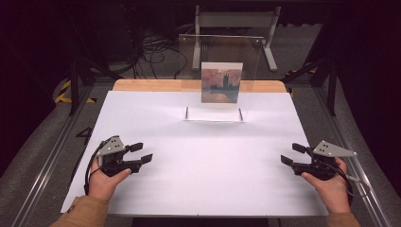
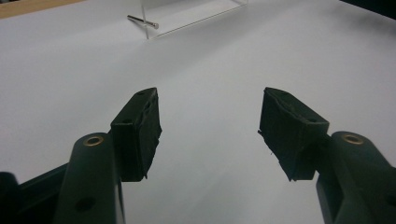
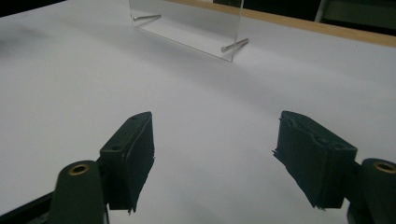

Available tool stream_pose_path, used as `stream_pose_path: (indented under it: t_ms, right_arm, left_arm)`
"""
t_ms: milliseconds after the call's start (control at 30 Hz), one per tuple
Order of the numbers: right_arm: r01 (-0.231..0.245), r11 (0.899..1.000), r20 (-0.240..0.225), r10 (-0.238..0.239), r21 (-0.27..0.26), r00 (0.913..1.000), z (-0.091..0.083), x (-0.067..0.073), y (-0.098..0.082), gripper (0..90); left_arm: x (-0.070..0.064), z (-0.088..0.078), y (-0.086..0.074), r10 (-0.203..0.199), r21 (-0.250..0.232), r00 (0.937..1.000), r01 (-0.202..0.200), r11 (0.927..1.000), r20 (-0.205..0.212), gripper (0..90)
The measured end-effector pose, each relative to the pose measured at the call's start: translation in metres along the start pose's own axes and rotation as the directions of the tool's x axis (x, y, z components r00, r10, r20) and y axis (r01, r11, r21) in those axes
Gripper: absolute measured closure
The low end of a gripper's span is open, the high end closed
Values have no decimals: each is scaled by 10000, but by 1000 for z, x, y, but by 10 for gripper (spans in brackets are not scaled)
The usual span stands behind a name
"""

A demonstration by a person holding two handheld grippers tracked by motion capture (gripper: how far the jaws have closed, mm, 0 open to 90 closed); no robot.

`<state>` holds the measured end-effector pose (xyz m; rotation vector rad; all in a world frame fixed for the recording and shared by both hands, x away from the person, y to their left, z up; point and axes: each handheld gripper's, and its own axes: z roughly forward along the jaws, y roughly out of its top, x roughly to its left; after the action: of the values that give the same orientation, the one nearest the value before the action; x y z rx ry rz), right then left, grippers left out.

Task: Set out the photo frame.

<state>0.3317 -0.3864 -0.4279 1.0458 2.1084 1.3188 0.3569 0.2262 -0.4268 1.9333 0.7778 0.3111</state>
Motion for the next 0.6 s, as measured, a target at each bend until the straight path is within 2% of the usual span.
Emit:
stream_pose_path:
  t_ms: [133, 200, 400, 433, 533, 600]
  right_arm:
    - [-284, 9995, 52, 283, 100, 9996, 8, -3, -11, 282]
    - [-259, 9994, 69, 258, 210, 9996, 13, -3, -16, 282]
    - [-199, 9993, 236, 192, 329, 9995, 15, -1, -18, 284]
    - [-293, 9993, 312, 286, 248, 9991, 14, -1, -18, 284]
    - [-385, 9991, 331, 379, 165, 9987, 14, -2, -19, 283]
    - [-451, 9987, 357, 441, 258, 9984, 14, -1, -19, 288]
  left_arm:
    - [2, 3, -2, 4, -4, 10000, -4, 10000, 1, 383]
    - [2, 4, -3, 24, -9, 10000, -24, 10000, 8, 383]
    - [2, 8, -6, -61, 103, 10000, 60, 9999, 39, 383]
    - [2, 9, -7, 60, 131, 10000, -60, 9999, 42, 383]
    - [0, 10, -7, -92, 34, 9999, 92, 10000, 79, 383]
    - [1, 10, -7, -24, -9, 10000, 24, 10000, 94, 383]
